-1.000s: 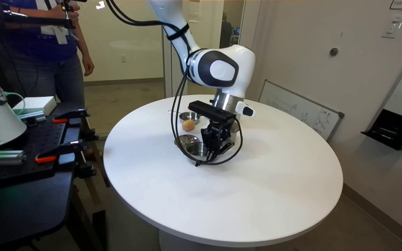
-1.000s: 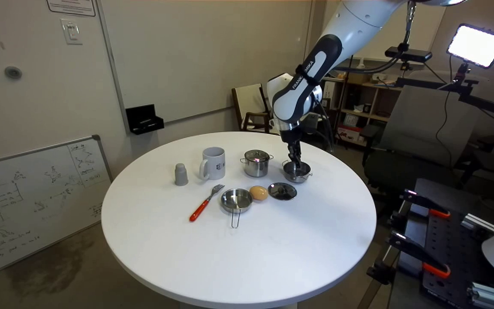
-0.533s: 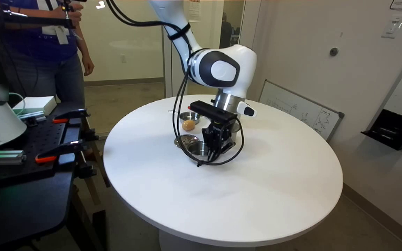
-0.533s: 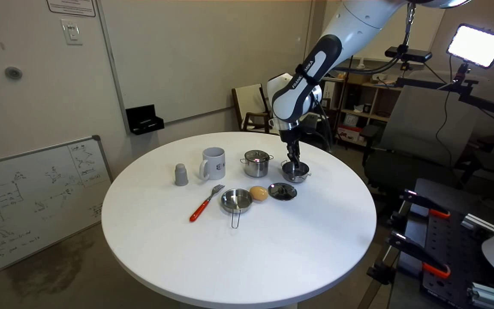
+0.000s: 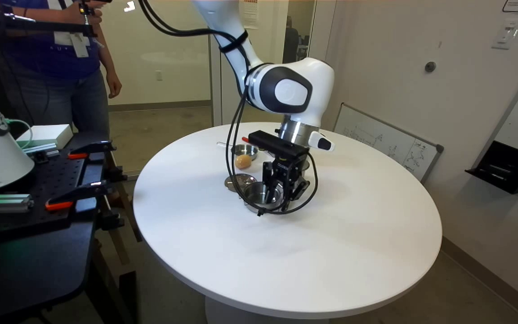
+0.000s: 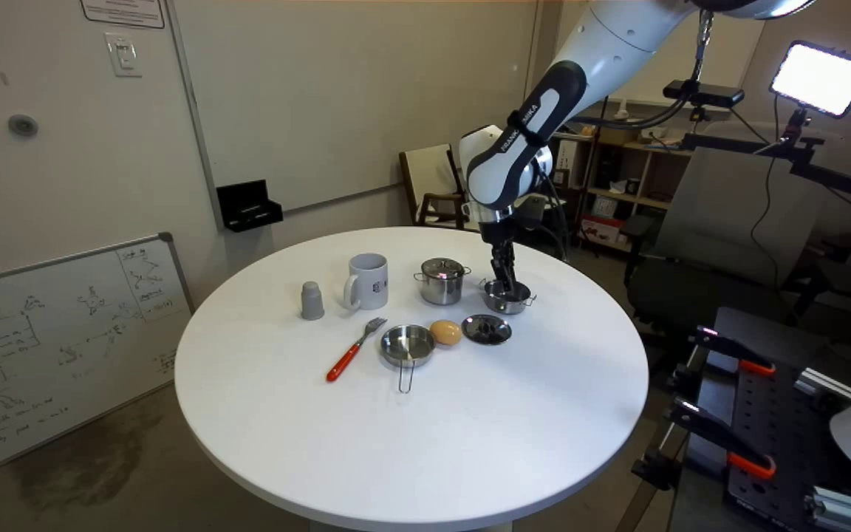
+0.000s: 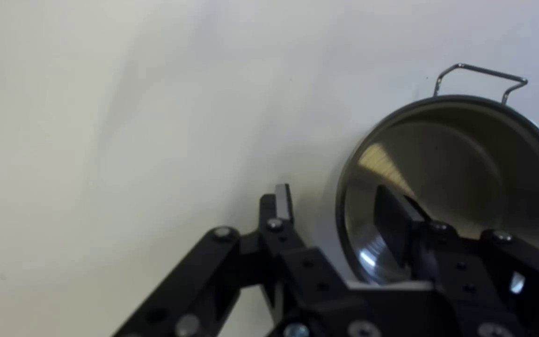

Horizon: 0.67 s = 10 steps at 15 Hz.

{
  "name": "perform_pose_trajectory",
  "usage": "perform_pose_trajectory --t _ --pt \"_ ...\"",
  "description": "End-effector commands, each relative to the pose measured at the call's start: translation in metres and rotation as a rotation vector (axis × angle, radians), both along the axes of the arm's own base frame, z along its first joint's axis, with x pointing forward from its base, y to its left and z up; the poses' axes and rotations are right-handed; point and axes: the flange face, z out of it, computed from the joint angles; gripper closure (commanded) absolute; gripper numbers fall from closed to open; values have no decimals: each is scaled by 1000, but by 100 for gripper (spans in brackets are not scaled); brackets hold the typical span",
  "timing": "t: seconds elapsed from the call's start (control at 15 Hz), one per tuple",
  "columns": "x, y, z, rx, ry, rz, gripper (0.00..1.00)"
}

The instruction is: Move the silver pot on the left to the right

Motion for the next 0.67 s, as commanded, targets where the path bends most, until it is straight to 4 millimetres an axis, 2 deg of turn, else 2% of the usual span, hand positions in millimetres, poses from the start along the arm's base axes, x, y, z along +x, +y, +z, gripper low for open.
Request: perform_pose_trajectory --t 0.0,0.13,0.2,0.6 --pt "6 -2 6 28 -4 -21 19" --pt "6 -3 16 6 -11 -43 5" --pt "5 -2 25 6 -12 -54 1" --pt "3 3 84 -7 -70 -133 0"
